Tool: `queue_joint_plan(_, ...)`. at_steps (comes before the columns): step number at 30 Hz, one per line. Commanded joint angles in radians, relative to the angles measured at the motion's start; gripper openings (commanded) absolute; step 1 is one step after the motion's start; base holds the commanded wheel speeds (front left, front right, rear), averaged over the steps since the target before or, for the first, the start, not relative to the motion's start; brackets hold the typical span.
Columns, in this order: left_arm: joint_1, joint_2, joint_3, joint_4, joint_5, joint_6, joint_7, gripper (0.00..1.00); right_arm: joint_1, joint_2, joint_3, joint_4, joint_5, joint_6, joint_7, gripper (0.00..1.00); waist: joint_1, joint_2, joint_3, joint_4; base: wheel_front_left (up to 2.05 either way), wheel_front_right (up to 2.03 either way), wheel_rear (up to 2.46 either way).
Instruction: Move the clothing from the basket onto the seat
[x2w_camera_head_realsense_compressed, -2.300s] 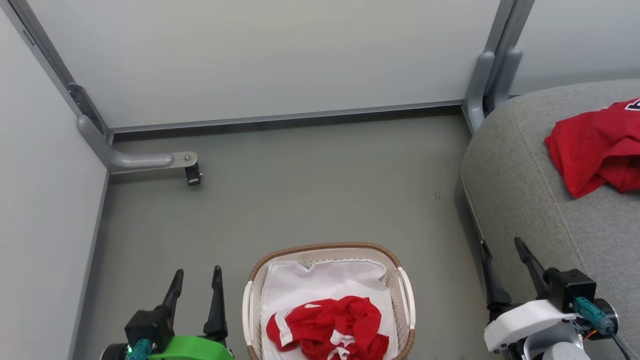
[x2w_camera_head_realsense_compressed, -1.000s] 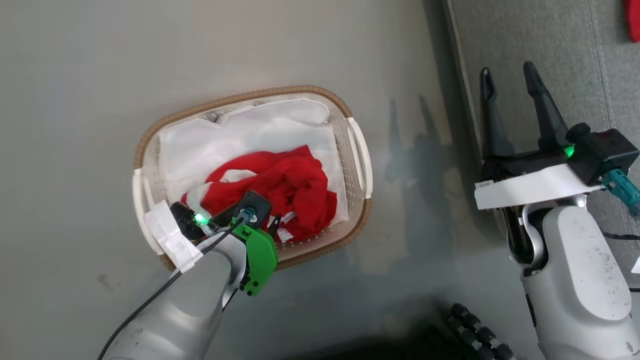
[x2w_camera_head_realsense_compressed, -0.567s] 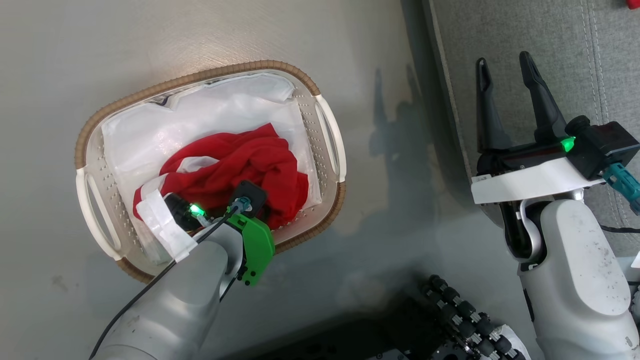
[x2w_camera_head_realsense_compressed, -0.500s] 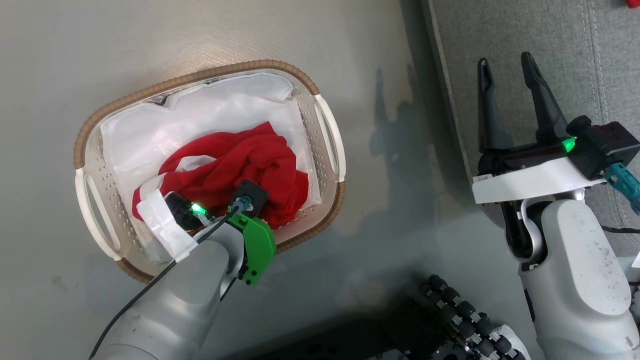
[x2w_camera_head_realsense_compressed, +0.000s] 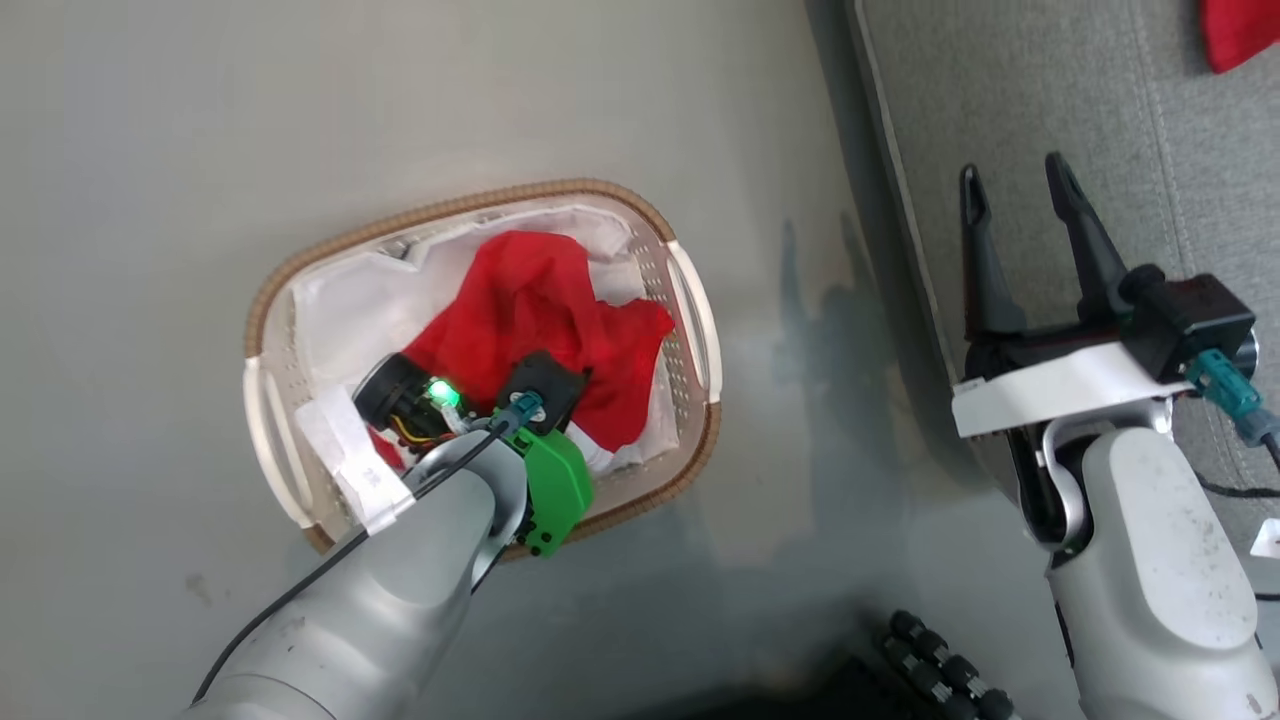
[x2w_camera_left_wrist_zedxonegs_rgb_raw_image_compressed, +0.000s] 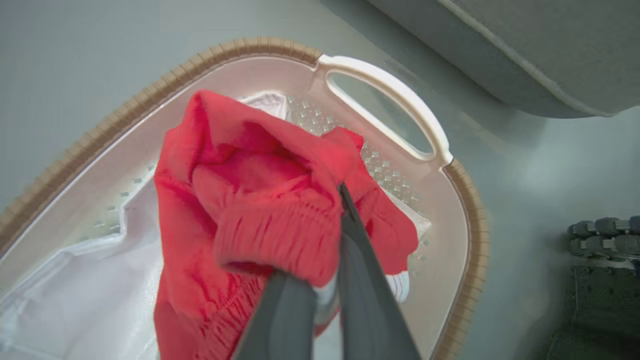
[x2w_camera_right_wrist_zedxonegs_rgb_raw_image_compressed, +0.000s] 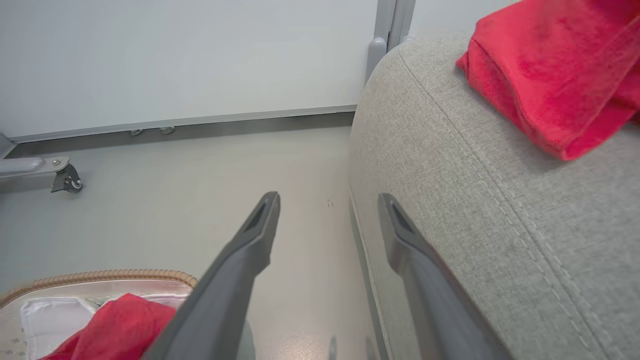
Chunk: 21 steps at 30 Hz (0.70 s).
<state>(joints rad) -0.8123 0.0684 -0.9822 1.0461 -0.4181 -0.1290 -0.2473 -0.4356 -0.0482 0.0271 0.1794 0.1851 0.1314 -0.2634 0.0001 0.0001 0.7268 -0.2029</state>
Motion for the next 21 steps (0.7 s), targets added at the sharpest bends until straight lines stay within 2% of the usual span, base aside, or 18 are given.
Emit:
queue_joint_plan(1, 0.006, 0.003, -0.013, -0.016, -0.005, -0.002, -0.008, 0.00, 0.028, -0.004, -0.008, 0.009, -0.013, -0.001, -0.002, 1.00, -0.0001, -0.0001, -0.117, 0.068, 0.00, 0.00, 0.00)
queue_joint_plan(7, 0.021, 0.047, -0.078, -0.117, -0.042, -0.002, -0.016, 0.00, 0.102, -0.004, -0.033, 0.046, -0.048, -0.001, -0.002, 1.00, -0.0001, -0.0001, -0.295, 0.128, 0.00, 0.00, 0.00)
queue_joint_plan(14, -0.033, 0.107, -0.140, -0.254, -0.078, -0.002, -0.018, 0.00, 0.200, -0.004, -0.051, 0.081, -0.068, -0.001, -0.002, 1.00, -0.0001, -0.0001, -0.494, 0.173, 0.00, 0.00, 0.00)
queue_joint_plan(21, -0.112, 0.145, -0.211, -0.390, -0.135, -0.002, 0.051, 0.00, 0.283, -0.004, -0.050, 0.100, -0.086, -0.001, -0.002, 1.00, -0.0001, -0.0001, -0.651, 0.200, 0.00, 0.00, 0.00)
